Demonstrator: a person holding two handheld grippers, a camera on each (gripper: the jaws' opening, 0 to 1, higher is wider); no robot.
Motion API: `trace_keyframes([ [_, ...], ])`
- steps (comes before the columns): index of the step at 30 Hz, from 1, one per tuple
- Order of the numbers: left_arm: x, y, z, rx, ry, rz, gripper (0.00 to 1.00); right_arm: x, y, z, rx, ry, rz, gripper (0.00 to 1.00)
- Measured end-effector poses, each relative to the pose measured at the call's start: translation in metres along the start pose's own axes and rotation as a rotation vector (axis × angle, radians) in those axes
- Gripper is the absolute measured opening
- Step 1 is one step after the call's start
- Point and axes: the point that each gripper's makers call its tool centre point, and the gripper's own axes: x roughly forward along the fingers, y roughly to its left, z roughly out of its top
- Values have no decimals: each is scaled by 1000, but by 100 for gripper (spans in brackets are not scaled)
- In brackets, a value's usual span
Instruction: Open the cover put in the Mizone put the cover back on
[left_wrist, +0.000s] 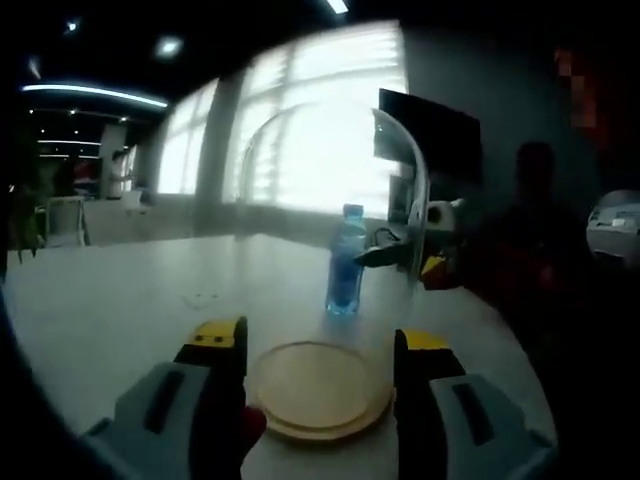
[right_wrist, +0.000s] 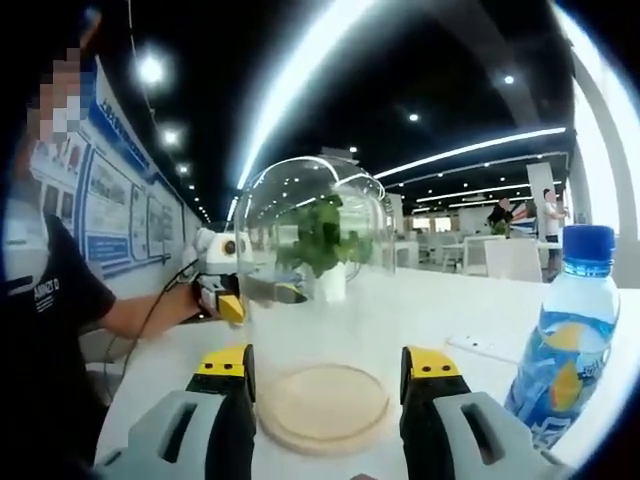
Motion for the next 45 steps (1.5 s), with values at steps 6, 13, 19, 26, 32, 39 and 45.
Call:
trace_keyframes([
  [6,-1,-1,3,-4,-6,0,50,-3,0,-1,-4,4,-9,51],
  [13,-5,-2,8,-10,-23,3,49,-4,5,1,-19,3,-10,51],
  [19,-6,-3,9,-1,-21,7,49,-4,4,-1,-25,12,-15,51],
  [26,-4,-1,7,-10,-22,6,49,-3,4,-5,-34,23,-17,51],
  [32,-5,-2,10,-16,-36,6,49,-3,3,-7,-25,24,-20,51],
  [39,-7,1,9,-24,-40,16,49,-2,3,-11,-12,29,-23,50],
  [45,-7,0,9,-20,-37,16,49,-2,2,-11,-10,25,-22,50],
])
